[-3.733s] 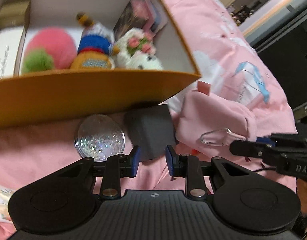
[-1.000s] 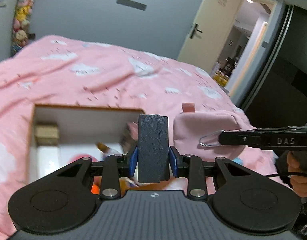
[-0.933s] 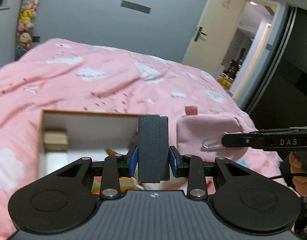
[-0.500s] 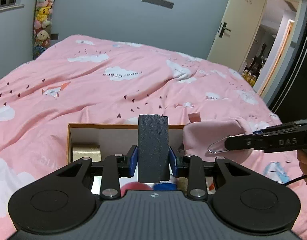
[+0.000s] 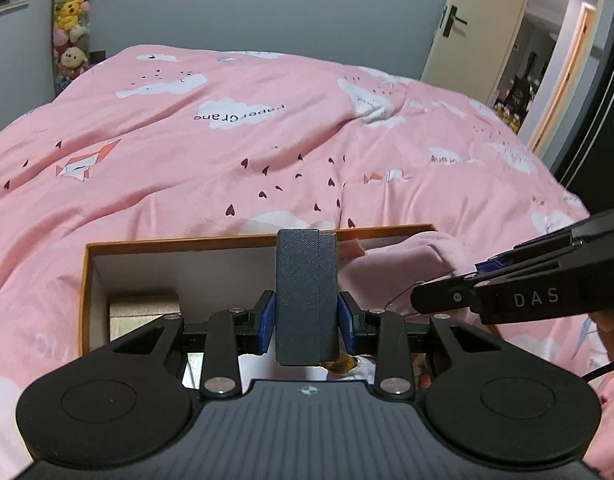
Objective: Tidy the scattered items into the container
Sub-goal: 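Lower the black case and pink bag into the box with both tools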
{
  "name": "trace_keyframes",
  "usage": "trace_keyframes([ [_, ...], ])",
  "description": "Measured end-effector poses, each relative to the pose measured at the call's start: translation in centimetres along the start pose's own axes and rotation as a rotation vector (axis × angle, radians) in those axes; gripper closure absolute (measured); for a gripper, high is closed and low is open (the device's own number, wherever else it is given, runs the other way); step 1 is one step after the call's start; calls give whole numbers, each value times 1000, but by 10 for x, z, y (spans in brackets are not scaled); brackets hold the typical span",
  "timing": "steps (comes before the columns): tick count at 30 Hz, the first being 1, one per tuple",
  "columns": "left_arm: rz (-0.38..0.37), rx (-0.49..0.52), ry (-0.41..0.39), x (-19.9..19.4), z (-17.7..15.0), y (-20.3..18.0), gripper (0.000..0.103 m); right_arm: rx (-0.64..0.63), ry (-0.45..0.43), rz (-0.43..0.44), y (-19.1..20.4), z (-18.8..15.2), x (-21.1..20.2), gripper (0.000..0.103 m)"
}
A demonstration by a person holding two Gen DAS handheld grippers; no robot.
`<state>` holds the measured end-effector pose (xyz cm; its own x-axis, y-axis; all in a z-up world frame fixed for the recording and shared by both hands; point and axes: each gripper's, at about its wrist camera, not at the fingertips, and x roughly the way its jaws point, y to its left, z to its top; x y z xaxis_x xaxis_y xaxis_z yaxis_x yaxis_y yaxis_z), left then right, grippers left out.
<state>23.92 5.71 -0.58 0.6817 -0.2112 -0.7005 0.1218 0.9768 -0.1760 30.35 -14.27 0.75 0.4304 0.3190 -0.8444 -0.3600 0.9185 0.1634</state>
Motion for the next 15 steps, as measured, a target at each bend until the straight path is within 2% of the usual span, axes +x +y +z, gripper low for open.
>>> trace_keyframes([
  [8,-1,51,38,25,0,-10,65,41,52,19,0,17,23,77],
  [12,1,39,48,35,2,-11,66,55,38,40,-3,18,31,71],
  [15,-11,-8,78,44,3,-7,66,74,33,65,-9,17,36,69],
])
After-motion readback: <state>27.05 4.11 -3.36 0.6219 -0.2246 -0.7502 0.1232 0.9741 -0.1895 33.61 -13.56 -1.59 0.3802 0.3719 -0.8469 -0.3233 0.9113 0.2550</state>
